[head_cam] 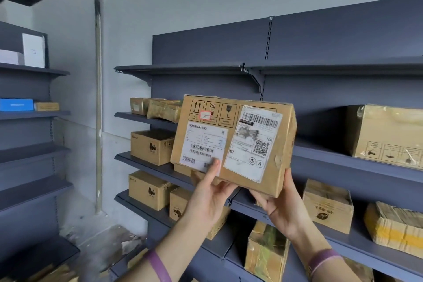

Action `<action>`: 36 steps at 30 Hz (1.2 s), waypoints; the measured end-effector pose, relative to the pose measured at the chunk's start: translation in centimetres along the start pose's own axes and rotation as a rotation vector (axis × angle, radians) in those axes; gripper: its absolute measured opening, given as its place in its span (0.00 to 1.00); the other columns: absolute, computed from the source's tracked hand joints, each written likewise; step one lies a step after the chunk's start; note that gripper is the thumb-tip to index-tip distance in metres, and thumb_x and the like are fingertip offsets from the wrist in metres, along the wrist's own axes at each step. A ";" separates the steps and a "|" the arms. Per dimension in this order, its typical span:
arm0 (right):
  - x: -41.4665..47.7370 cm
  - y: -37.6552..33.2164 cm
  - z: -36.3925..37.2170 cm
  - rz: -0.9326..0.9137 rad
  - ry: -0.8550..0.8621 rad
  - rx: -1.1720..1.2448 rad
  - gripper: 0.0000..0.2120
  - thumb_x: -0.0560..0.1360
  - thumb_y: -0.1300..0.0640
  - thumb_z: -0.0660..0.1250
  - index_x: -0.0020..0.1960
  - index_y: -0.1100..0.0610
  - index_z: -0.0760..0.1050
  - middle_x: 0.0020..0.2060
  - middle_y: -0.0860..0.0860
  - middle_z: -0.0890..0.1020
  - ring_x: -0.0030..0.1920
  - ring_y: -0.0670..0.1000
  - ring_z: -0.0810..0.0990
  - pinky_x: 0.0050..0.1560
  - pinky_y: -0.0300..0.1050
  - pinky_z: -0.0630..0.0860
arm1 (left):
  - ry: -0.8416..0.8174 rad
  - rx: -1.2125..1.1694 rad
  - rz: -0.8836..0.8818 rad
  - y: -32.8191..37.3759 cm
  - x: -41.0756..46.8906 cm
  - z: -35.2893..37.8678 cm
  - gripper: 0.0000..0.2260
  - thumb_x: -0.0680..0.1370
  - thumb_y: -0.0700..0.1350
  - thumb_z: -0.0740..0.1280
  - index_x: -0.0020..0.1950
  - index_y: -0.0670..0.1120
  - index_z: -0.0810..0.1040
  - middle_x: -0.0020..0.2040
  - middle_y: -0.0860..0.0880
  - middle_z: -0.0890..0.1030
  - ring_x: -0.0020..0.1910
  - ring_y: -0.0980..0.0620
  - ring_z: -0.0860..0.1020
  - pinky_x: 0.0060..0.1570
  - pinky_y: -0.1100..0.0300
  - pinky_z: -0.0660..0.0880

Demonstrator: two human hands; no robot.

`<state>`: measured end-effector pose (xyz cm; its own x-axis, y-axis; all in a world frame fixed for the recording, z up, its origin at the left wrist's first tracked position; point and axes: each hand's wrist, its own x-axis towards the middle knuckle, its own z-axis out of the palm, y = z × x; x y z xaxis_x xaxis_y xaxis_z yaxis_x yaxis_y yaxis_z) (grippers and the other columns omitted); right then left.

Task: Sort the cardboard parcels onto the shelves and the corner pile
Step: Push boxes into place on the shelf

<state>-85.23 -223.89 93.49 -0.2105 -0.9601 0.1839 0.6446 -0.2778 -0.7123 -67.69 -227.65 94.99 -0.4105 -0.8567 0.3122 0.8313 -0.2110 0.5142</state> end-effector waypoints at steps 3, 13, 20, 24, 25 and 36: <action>-0.1 -0.3 0.3 0.015 0.001 0.010 0.28 0.80 0.37 0.54 0.72 0.52 0.71 0.66 0.56 0.78 0.66 0.58 0.77 0.58 0.54 0.79 | -0.019 -0.024 0.008 -0.7 0.0 -0.2 0.48 0.50 0.46 0.87 0.68 0.48 0.75 0.63 0.41 0.81 0.61 0.44 0.81 0.58 0.45 0.78; 0.2 -0.5 -0.8 0.004 0.136 0.013 0.25 0.78 0.40 0.60 0.69 0.54 0.73 0.63 0.59 0.80 0.56 0.58 0.83 0.44 0.50 0.84 | 0.049 0.014 0.031 1.3 -0.1 -0.7 0.24 0.70 0.51 0.76 0.64 0.51 0.77 0.59 0.44 0.83 0.57 0.46 0.83 0.58 0.46 0.79; -0.4 -1.7 -2.3 -0.153 0.206 0.138 0.28 0.72 0.46 0.67 0.71 0.51 0.71 0.60 0.53 0.83 0.58 0.54 0.83 0.39 0.46 0.83 | 0.147 0.099 -0.042 3.1 1.0 -2.8 0.23 0.76 0.61 0.66 0.68 0.53 0.77 0.62 0.45 0.82 0.65 0.44 0.77 0.67 0.44 0.70; -0.5 -1.8 -2.5 -0.244 0.250 0.150 0.32 0.70 0.48 0.69 0.73 0.53 0.67 0.62 0.54 0.81 0.57 0.55 0.83 0.38 0.46 0.84 | 0.091 0.044 -0.047 2.9 1.5 -2.5 0.26 0.77 0.62 0.64 0.72 0.52 0.73 0.67 0.44 0.79 0.68 0.45 0.75 0.70 0.47 0.68; -0.5 -1.8 -2.4 -0.270 0.262 0.151 0.32 0.71 0.49 0.69 0.73 0.53 0.66 0.63 0.55 0.80 0.57 0.55 0.83 0.38 0.46 0.84 | 0.083 0.021 -0.041 2.8 1.4 -2.1 0.27 0.77 0.63 0.63 0.72 0.50 0.73 0.67 0.43 0.79 0.67 0.45 0.76 0.69 0.48 0.69; -1.6 -3.1 -0.6 -0.456 0.430 0.084 0.31 0.75 0.63 0.71 0.69 0.54 0.56 0.60 0.54 0.76 0.50 0.54 0.84 0.44 0.56 0.84 | -0.058 0.161 -0.246 -1.4 2.9 0.2 0.54 0.58 0.59 0.82 0.77 0.60 0.55 0.75 0.37 0.65 0.68 0.32 0.71 0.53 0.38 0.79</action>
<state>-87.33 -221.44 94.93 -0.7429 -0.6510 0.1557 0.4720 -0.6745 -0.5677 -70.14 -229.71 95.34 -0.6171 -0.7596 0.2051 0.6360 -0.3280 0.6985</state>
